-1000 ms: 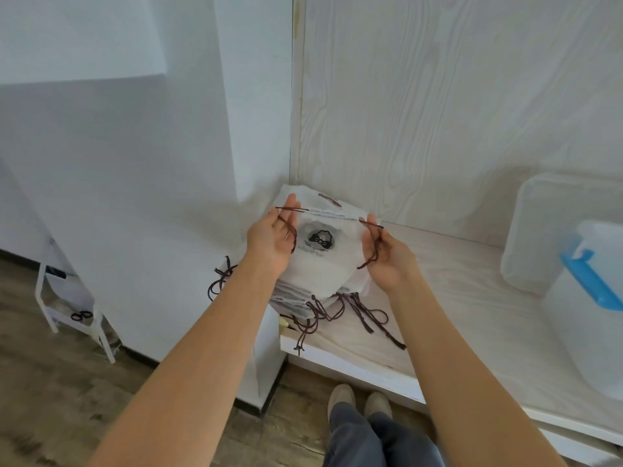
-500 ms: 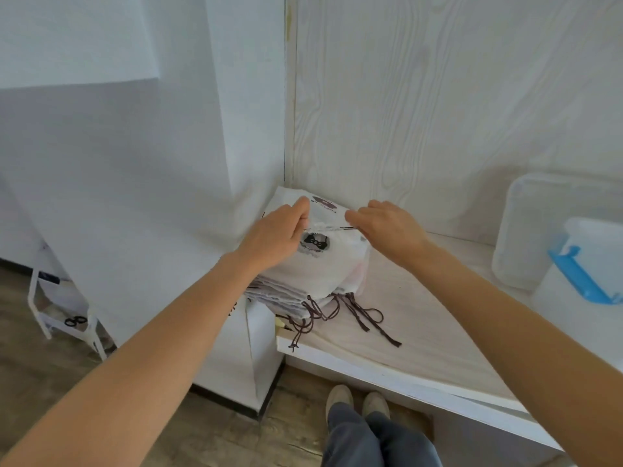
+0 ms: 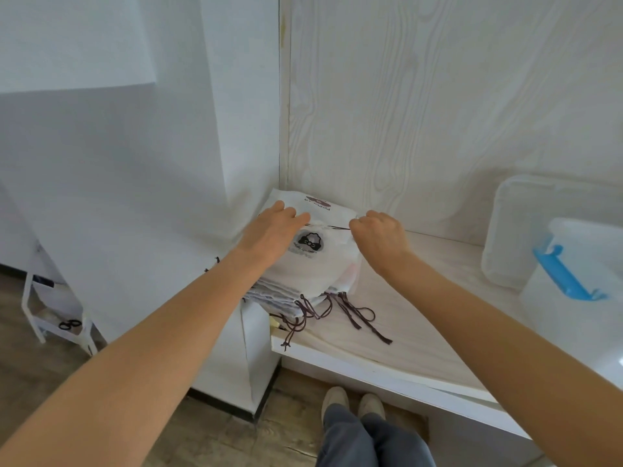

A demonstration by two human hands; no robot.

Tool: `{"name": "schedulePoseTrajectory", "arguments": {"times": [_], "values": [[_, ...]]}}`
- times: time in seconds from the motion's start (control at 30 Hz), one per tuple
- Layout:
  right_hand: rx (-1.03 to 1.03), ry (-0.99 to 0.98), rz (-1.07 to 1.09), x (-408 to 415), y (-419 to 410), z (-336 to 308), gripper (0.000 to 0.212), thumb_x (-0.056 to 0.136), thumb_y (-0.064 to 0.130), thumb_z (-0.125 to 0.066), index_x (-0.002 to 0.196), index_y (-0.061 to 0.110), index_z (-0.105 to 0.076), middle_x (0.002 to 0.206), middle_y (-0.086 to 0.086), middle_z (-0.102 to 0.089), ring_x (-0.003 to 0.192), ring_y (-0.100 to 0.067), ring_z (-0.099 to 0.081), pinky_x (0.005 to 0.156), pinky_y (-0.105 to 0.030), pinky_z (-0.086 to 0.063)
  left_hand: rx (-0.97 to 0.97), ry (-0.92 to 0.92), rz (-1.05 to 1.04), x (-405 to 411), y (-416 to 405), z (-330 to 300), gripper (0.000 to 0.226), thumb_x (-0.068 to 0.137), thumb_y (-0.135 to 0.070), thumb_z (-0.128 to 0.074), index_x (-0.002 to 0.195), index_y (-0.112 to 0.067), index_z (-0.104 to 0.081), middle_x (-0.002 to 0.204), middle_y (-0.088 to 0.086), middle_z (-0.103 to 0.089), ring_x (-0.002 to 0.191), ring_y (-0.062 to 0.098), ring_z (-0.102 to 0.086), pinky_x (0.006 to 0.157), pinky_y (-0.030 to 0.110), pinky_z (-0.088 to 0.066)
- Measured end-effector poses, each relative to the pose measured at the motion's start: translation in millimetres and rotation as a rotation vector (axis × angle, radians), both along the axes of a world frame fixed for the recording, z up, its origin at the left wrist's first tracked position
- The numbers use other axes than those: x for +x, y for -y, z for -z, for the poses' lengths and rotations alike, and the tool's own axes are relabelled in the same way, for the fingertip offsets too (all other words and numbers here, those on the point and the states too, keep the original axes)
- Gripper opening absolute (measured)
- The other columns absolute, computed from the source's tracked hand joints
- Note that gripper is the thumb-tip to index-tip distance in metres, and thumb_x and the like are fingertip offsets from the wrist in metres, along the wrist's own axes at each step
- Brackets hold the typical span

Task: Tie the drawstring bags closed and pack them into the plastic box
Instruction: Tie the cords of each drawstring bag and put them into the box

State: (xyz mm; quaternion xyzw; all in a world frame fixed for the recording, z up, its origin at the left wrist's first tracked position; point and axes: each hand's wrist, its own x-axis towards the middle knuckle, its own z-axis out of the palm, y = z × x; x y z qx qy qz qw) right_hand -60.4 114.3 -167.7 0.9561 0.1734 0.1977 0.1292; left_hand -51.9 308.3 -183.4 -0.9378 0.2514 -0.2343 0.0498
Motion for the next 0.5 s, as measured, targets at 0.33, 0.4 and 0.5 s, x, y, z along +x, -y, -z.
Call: {"name": "schedulePoseTrajectory", "arguments": {"times": [0.33,0.4,0.5], "values": [[0.638,-0.163,0.225,-13,-12,14,0.026,0.082,0.01,-0.052,0.057,0.008,-0.046,0.054,-0.004,-0.044,0.06,-0.026,-0.046,0.065,-0.03,-0.037,-0.378,-0.208,-0.374,-7,17,-7,0.024,0.095,-0.021,-0.043,0.09,-0.005,-0.06,0.083,0.008,-0.055,0.079,0.026,-0.049,0.068,0.033,-0.036],[0.919,-0.286,0.263,-10,-11,10,0.015,0.077,0.014,-0.06,0.066,0.004,-0.063,0.059,-0.008,-0.054,0.061,-0.026,-0.052,0.065,-0.03,-0.042,-0.593,-0.43,-0.497,-10,20,-12,0.022,0.089,-0.024,-0.049,0.079,-0.011,-0.062,0.07,0.002,-0.052,0.072,0.024,-0.049,0.074,0.033,-0.035],[1.286,-0.515,0.158,-16,-15,0,0.017,0.074,0.012,-0.066,0.064,0.0,-0.06,0.059,-0.006,-0.038,0.058,-0.021,-0.033,0.053,-0.027,-0.024,-1.124,-0.737,-0.434,-12,24,-25,0.024,0.091,-0.02,-0.049,0.069,-0.01,-0.053,0.062,0.001,-0.056,0.05,0.014,-0.054,0.05,0.02,-0.037]]}}
